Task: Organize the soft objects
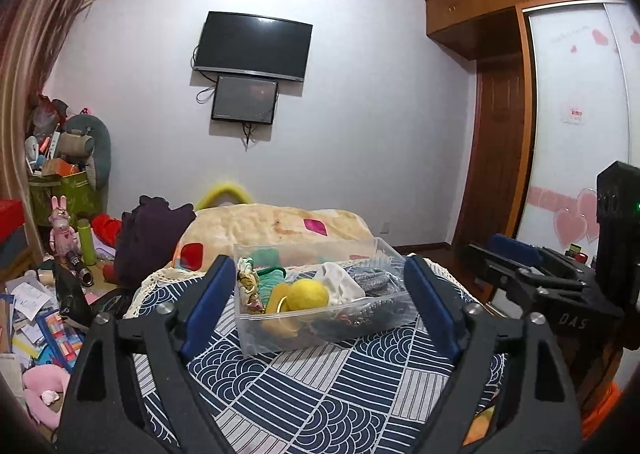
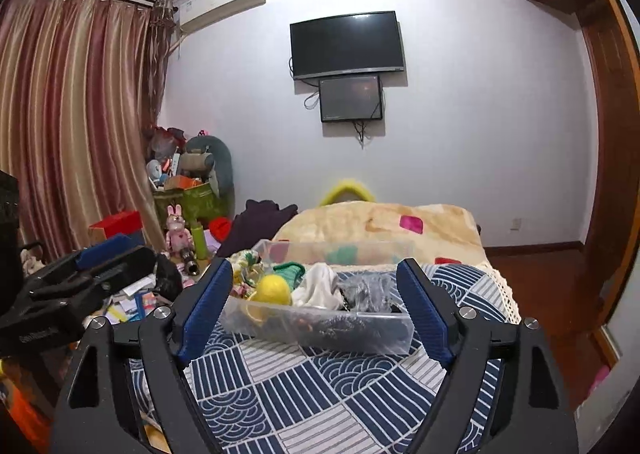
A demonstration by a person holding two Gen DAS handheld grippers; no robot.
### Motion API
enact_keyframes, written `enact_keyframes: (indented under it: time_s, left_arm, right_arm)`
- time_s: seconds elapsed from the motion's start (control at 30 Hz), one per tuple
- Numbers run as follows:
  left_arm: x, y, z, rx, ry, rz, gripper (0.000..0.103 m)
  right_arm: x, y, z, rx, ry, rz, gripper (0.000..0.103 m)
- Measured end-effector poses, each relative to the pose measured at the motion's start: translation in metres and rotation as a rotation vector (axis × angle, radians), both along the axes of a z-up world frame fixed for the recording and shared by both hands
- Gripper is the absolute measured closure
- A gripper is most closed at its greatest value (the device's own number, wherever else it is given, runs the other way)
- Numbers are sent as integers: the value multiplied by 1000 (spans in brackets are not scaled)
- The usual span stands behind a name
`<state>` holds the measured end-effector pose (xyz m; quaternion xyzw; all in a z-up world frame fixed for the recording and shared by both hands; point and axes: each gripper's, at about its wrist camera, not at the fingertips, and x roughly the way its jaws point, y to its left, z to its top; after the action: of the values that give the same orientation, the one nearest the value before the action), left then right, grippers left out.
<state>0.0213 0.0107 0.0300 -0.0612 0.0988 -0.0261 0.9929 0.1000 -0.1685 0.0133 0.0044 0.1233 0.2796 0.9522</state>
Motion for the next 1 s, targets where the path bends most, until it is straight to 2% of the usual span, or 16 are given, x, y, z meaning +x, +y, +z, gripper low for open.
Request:
enact_keyframes:
  time_s: [0.17, 0.63, 0.9, 1.0]
  left_arm:
    - [-1, -3, -2, 30, -9, 5, 13]
    - [-5, -9, -4, 51, -19, 6, 7]
    - [-3, -7, -6, 37, -13, 4, 4]
    - [-3, -8, -7, 37, -12, 11, 2]
  right_arm:
    - [-1, -2, -2, 6, 4, 2, 21]
    - [-8, -6, -2, 9, -6, 4, 21]
    - [-9, -6, -2, 12, -4, 7, 21]
    - [-9, -7, -2, 18, 0, 7, 14]
